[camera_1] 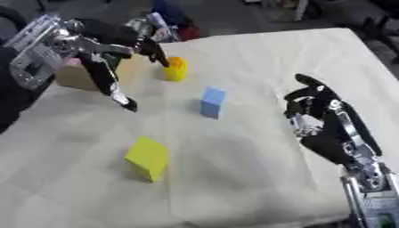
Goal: Pick up objects on the table and place them in the box.
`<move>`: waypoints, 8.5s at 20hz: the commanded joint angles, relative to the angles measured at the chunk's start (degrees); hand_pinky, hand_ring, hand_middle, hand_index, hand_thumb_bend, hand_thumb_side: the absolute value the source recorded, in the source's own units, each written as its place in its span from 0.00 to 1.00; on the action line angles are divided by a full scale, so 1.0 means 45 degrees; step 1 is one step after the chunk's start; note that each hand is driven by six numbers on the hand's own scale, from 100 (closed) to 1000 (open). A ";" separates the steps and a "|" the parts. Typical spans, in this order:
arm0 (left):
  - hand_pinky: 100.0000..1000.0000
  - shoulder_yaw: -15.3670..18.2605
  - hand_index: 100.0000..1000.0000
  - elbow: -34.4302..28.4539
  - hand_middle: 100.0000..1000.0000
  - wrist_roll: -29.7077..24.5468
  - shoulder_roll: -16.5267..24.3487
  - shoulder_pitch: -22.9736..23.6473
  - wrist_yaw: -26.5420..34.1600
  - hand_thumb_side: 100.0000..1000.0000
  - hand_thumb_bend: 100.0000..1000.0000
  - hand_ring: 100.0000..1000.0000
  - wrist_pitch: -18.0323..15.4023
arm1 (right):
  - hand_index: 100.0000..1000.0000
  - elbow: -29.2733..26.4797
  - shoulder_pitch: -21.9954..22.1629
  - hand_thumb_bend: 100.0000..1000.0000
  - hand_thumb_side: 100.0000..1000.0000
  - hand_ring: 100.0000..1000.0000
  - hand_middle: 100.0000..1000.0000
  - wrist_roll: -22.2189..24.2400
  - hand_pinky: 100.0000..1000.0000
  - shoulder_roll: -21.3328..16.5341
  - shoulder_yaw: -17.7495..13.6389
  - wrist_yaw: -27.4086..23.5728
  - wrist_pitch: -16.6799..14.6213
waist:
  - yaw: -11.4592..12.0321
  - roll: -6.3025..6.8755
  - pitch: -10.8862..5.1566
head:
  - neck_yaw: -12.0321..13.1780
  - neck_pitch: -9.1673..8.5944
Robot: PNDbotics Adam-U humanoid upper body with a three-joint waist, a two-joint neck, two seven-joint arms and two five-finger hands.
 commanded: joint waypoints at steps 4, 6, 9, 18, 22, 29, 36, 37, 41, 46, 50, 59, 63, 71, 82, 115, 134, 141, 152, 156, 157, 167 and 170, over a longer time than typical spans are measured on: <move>0.84 -0.0748 0.92 0.0017 0.83 -0.1720 0.0199 0.0162 -0.0197 0.41 0.67 0.80 -0.2029 | 0.92 -0.0130 -0.0144 0.00 0.39 0.51 0.60 -0.0012 0.51 -0.0248 -0.0095 0.0074 -0.0015 | 0.0003 0.0131 -0.0121 | -0.0038 0.0056; 0.84 -0.0918 0.93 0.0145 0.84 -0.1720 0.0178 0.0290 -0.0309 0.43 0.69 0.80 -0.2236 | 0.92 -0.0126 -0.0147 0.00 0.39 0.51 0.60 -0.0021 0.51 -0.0258 -0.0110 0.0078 -0.0010 | -0.0006 0.0130 -0.0104 | -0.0037 0.0056; 0.84 -0.1109 0.93 0.0223 0.84 -0.1720 0.0246 0.0448 -0.0329 0.45 0.70 0.80 -0.2482 | 0.92 -0.0125 -0.0147 0.00 0.39 0.51 0.60 -0.0039 0.51 -0.0276 -0.0128 0.0083 -0.0005 | 0.0005 0.0154 -0.0087 | -0.0045 0.0056; 0.83 -0.1495 0.94 -0.0037 0.83 -0.1720 0.0428 0.0900 -0.0093 0.46 0.69 0.79 -0.2602 | 0.91 -0.0120 -0.0141 0.00 0.39 0.51 0.59 -0.0015 0.51 -0.0282 -0.0124 0.0085 -0.0012 | 0.0054 0.0218 -0.0076 | -0.0085 0.0056; 0.83 -0.1615 0.93 -0.0262 0.83 -0.1720 0.0493 0.1167 -0.0179 0.45 0.68 0.78 -0.2611 | 0.91 -0.0122 -0.0131 0.00 0.39 0.51 0.59 -0.0007 0.51 -0.0283 -0.0122 0.0082 -0.0015 | 0.0056 0.0246 -0.0063 | -0.0106 0.0056; 0.77 -0.1332 0.86 -0.0356 0.74 -0.1720 0.0364 0.1740 -0.0749 0.29 0.56 0.70 -0.2522 | 0.91 -0.0125 -0.0137 0.00 0.39 0.51 0.59 -0.0013 0.51 -0.0267 -0.0137 0.0057 -0.0001 | 0.0027 0.0239 -0.0013 | -0.0144 0.0056; 0.48 0.0303 0.58 -0.1217 0.40 -0.0829 0.0535 0.1789 -0.0442 0.00 0.29 0.40 -0.1343 | 0.91 -0.0127 -0.0137 0.00 0.39 0.51 0.59 -0.0025 0.51 -0.0217 -0.0177 0.0065 0.0011 | 0.0096 0.0150 -0.0033 | -0.0216 0.0056; 0.48 0.0662 0.58 -0.1461 0.40 -0.0506 0.0707 0.1752 -0.0161 0.00 0.28 0.39 -0.1070 | 0.91 -0.0122 -0.0128 0.00 0.39 0.51 0.59 -0.0037 0.51 -0.0216 -0.0191 0.0066 0.0017 | 0.0118 0.0137 -0.0042 | -0.0235 0.0056; 0.48 0.2252 0.58 -0.1459 0.39 0.0530 0.1353 0.1396 0.0682 0.00 0.22 0.38 0.0402 | 0.91 -0.0103 -0.0099 0.00 0.39 0.51 0.60 -0.0022 0.51 -0.0198 -0.0183 0.0074 0.0021 | 0.0207 0.0109 -0.0102 | -0.0245 0.0056; 0.52 0.4026 0.61 0.2339 0.41 0.2728 0.0688 0.0027 -0.1002 0.02 0.19 0.41 0.2436 | 0.91 -0.0050 -0.0013 0.00 0.39 0.51 0.60 0.0021 0.52 -0.0190 -0.0179 0.0065 0.0020 | 0.0206 0.0066 -0.0219 | -0.0204 0.0056; 0.52 0.5453 0.63 0.5929 0.42 0.5661 -0.0486 -0.1164 -0.3923 0.02 0.14 0.41 0.4081 | 0.91 -0.0022 0.0036 0.00 0.39 0.51 0.60 0.0051 0.52 -0.0166 -0.0156 0.0028 0.0017 | 0.0138 0.0018 -0.0270 | -0.0180 0.0056; 0.71 0.6873 0.83 1.0026 0.67 0.8817 -0.2343 -0.2118 -0.6760 0.04 0.24 0.64 0.5731 | 0.91 -0.0007 -0.0024 0.00 0.39 0.51 0.60 0.0201 0.52 -0.0031 -0.0036 -0.0046 -0.0017 | -0.0230 -0.0048 -0.0229 | 0.0071 0.0056; 0.80 0.6923 0.92 1.0045 0.80 0.8757 -0.2324 -0.2119 -0.7228 0.20 0.33 0.75 0.5920 | 0.91 -0.0013 -0.0022 0.00 0.39 0.52 0.60 0.0207 0.52 -0.0043 -0.0041 -0.0053 -0.0021 | -0.0237 -0.0004 -0.0228 | 0.0079 0.0056; 0.76 0.6527 0.90 0.8055 0.74 0.8196 -0.2025 -0.2123 -0.6278 0.34 0.37 0.70 0.4214 | 0.91 -0.0021 -0.0022 0.00 0.38 0.52 0.60 0.0212 0.52 -0.0074 -0.0069 -0.0020 -0.0028 | -0.0169 0.0030 -0.0273 | 0.0030 0.0056; 0.81 0.4445 0.91 0.6723 0.78 0.5312 -0.4137 -0.2492 -0.7071 0.17 0.51 0.75 -0.1021 | 0.91 -0.0171 -0.0143 0.00 0.41 0.51 0.58 0.0127 0.52 0.0114 -0.0002 -0.0184 -0.0155 | -0.0659 -0.0092 -0.0294 | 0.0406 0.0056; 0.56 0.4985 0.60 0.7870 0.40 0.6115 -0.5504 -0.1800 -0.6027 0.00 0.15 0.40 -0.0553 | 0.91 -0.0193 -0.0301 0.00 0.40 0.50 0.56 -0.0036 0.52 0.0205 -0.0041 -0.0297 -0.0162 | -0.1322 -0.0174 0.0021 | 0.0795 0.0056; 0.60 0.7416 0.63 0.8802 0.44 0.9188 -0.2112 -0.1665 -0.8073 0.00 0.33 0.44 0.6440 | 0.91 -0.0114 -0.0083 0.00 0.40 0.50 0.56 -0.0082 0.52 0.0022 -0.0159 -0.0163 -0.0105 | -0.0528 -0.0014 -0.0208 | 0.0479 0.0056; 0.62 0.7738 0.64 0.9431 0.45 0.8810 -0.1766 -0.1526 -0.9096 0.01 0.37 0.45 0.7103 | 0.91 -0.0116 -0.0065 0.00 0.40 0.50 0.56 -0.0124 0.52 0.0000 -0.0195 -0.0155 -0.0097 | -0.0460 0.0011 -0.0222 | 0.0415 0.0056; 0.59 0.8157 0.63 0.7784 0.42 0.9291 -0.0825 -0.1493 -0.8229 0.00 0.28 0.43 0.7319 | 0.91 -0.0104 -0.0014 0.00 0.40 0.50 0.56 -0.0126 0.52 -0.0005 -0.0224 -0.0125 -0.0094 | -0.0322 0.0009 -0.0355 | 0.0458 0.0056; 0.60 0.8395 0.64 0.7623 0.43 0.9548 -0.0328 -0.1348 -0.7909 0.00 0.28 0.44 0.7816 | 0.91 -0.0097 0.0023 0.00 0.40 0.50 0.56 -0.0135 0.52 -0.0028 -0.0233 -0.0117 -0.0092 | -0.0264 0.0041 -0.0407 | 0.0445 0.0056; 0.60 0.8425 0.64 0.7790 0.44 0.9582 -0.0244 -0.1302 -0.7934 0.00 0.29 0.45 0.7960 | 0.91 -0.0097 0.0026 0.00 0.40 0.50 0.56 -0.0128 0.52 -0.0030 -0.0227 -0.0117 -0.0093 | -0.0253 0.0048 -0.0412 | 0.0436 0.0056; 0.70 0.8557 0.82 0.9881 0.66 1.0562 -0.0433 -0.1065 -0.7933 0.00 0.35 0.64 0.8597 | 0.91 -0.0105 -0.0004 0.00 0.40 0.50 0.56 -0.0127 0.52 -0.0019 -0.0212 -0.0152 -0.0085 | -0.0364 -0.0035 -0.0307 | 0.0515 0.0056; 0.77 0.8461 0.91 0.9949 0.77 1.0694 -0.0468 -0.1070 -0.7858 0.28 0.48 0.73 0.8390 | 0.91 -0.0104 -0.0007 0.00 0.40 0.50 0.56 -0.0123 0.52 -0.0019 -0.0213 -0.0156 -0.0084 | -0.0393 -0.0037 -0.0283 | 0.0509 0.0056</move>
